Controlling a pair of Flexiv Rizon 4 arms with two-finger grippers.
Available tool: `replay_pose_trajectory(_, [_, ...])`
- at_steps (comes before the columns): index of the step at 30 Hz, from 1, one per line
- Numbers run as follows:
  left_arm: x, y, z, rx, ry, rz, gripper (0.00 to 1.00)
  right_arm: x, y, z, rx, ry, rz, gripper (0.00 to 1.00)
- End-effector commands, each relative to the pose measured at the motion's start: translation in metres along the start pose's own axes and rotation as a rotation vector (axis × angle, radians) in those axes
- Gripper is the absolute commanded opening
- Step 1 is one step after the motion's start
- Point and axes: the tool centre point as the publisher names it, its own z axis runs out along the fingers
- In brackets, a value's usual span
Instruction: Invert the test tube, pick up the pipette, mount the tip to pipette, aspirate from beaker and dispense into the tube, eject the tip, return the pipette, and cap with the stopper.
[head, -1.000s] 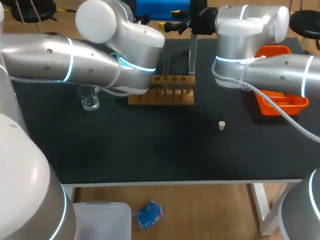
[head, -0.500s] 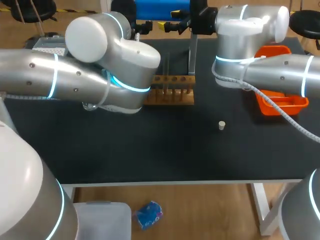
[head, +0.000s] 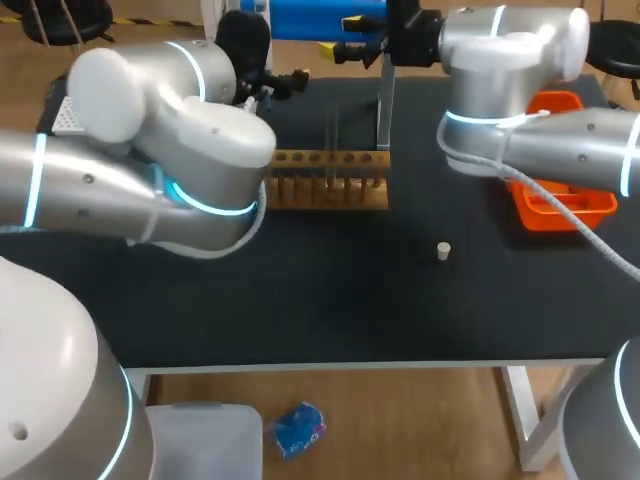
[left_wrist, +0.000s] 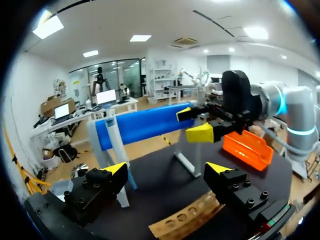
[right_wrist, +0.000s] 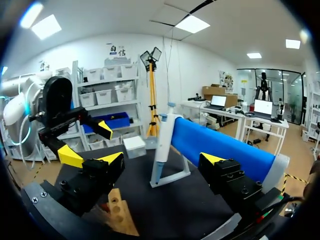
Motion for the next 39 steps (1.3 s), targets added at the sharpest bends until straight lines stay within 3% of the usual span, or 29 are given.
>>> replay_pose_trajectory(1, [0.004, 0.0, -0.033, -0.027, 0.413, 0.062, 1.0, 0.016, 0.001, -0.051, -0.004, 0.027, 0.004, 1.0])
replay_pose_trajectory(5, [0.019, 0.004, -0.04, -0.092, 0.582, 0.12, 1.0, 0.03, -0.006, -0.078, -0.007, 0.032, 0.003, 1.0])
replay_pose_trajectory(7, [0.027, 0.005, -0.042, -0.11, 0.645, 0.127, 1.0, 0.039, -0.009, -0.092, -0.02, 0.083, -0.041, 1.0])
replay_pose_trajectory(9, [0.033, 0.008, -0.044, -0.148, 0.7, 0.153, 1.0, 0.039, -0.009, -0.092, -0.02, 0.083, -0.041, 1.0])
replay_pose_trajectory(25, [0.035, 0.01, -0.045, -0.162, 0.704, 0.173, 1.0, 0.039, -0.009, -0.092, -0.02, 0.083, -0.041, 1.0])
replay_pose_trajectory(27, [0.038, 0.014, -0.044, -0.149, 0.735, 0.21, 1.0, 0.039, -0.009, -0.092, -0.02, 0.083, -0.041, 1.0])
replay_pose_trajectory(39, [0.04, 0.018, -0.016, -0.129, 0.672, 0.26, 1.0, 0.065, -0.054, -0.167, -0.044, 0.064, -0.047, 1.0])
